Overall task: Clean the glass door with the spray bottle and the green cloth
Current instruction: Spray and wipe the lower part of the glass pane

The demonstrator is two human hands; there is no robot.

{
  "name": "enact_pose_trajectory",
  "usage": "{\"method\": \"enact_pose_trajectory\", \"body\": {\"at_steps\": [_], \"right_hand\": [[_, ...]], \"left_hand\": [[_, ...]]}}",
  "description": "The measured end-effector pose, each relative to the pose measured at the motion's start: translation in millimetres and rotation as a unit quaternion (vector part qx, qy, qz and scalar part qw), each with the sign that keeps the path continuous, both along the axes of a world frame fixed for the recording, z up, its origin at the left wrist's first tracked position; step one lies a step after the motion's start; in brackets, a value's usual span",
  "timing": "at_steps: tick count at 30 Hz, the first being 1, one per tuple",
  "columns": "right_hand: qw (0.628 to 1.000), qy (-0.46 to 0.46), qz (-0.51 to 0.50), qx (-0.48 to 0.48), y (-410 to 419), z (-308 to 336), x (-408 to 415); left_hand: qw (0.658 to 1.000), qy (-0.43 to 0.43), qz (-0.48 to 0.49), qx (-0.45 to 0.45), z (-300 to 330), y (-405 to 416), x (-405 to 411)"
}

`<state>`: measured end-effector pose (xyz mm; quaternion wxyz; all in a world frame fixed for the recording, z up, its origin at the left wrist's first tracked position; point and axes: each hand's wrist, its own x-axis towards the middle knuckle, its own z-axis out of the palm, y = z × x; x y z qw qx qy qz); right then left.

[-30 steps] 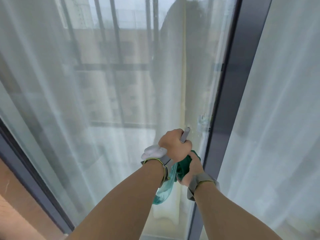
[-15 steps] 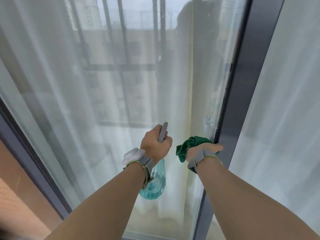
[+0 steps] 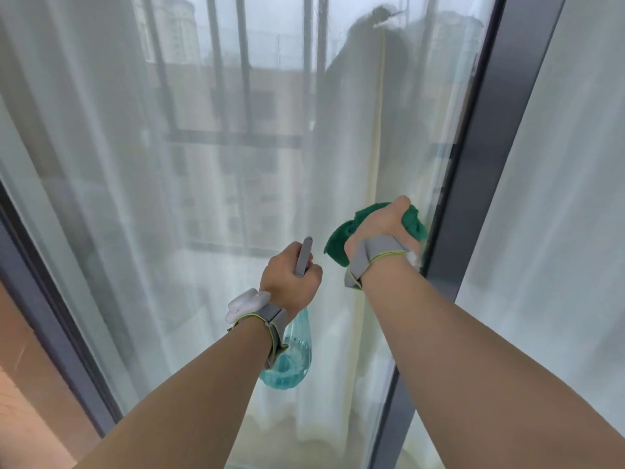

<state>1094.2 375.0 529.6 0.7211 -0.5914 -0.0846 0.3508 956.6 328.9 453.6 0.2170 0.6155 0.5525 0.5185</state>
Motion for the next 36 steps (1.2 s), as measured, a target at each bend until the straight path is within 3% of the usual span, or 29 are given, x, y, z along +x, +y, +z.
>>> {"method": "enact_pose_trajectory", "body": {"at_steps": [1, 2, 4, 6, 8, 10, 12, 14, 15, 17, 22, 24, 27, 31, 36], "right_hand": [[0.998, 0.034, -0.044, 0.01, 3.8, 5.3, -6.3], [0.997, -0.008, -0.081, -0.006, 8.3, 4.3, -14.2], [0.983, -0.16, -0.088, -0.034, 4.9, -11.0, -22.8], [0.937, -0.339, -0.073, -0.024, -5.7, -32.5, -25.5], [0.843, -0.532, -0.074, -0.026, -5.0, -55.1, -20.2], [0.721, -0.69, -0.053, -0.021, -5.4, -77.6, -10.4], [0.605, -0.796, -0.016, 0.0, -5.1, -95.4, 4.1], [0.542, -0.84, -0.007, 0.014, -6.4, -102.5, 14.5], [0.537, -0.843, -0.009, 0.022, -6.3, -102.3, 16.3], [0.561, -0.826, -0.028, 0.042, -6.3, -94.6, 19.8], [0.698, -0.703, -0.11, 0.08, 3.1, -50.5, 28.2], [0.734, -0.66, -0.127, 0.093, 6.1, -40.7, 26.2], [0.76, -0.625, -0.156, 0.089, 10.9, -38.4, 14.0], [0.727, -0.66, -0.172, 0.075, 17.3, -43.8, -0.4], [0.576, -0.811, -0.036, 0.099, 19.9, -96.2, -22.0]], "left_hand": [[1.0, -0.005, 0.004, 0.002, 0.6, -0.1, -2.2], [1.0, -0.011, 0.008, 0.005, 0.8, -0.3, -5.2], [1.0, -0.017, 0.014, 0.012, 1.0, -0.1, -11.4], [0.999, -0.023, 0.025, 0.011, 0.9, 0.7, -20.2], [0.999, -0.026, 0.033, 0.002, -0.9, 1.1, -29.1], [0.999, -0.025, 0.039, -0.006, -4.7, 1.3, -37.2], [0.998, -0.019, 0.051, -0.013, -8.6, 0.7, -42.8], [0.998, -0.008, 0.061, -0.017, -11.4, 0.5, -46.3], [0.998, -0.004, 0.063, -0.017, -11.9, 1.0, -47.7], [0.998, -0.001, 0.062, -0.017, -11.6, 2.3, -48.3], [0.998, -0.022, 0.063, -0.017, -8.0, 10.3, -48.4], [0.998, -0.028, 0.06, -0.018, -9.9, 11.8, -48.3], [0.998, -0.037, 0.054, -0.025, -16.5, 14.4, -51.7], [0.997, -0.036, 0.057, -0.03, -25.0, 19.4, -60.3], [0.996, -0.037, 0.064, -0.043, -37.9, 21.3, -67.5]]}}
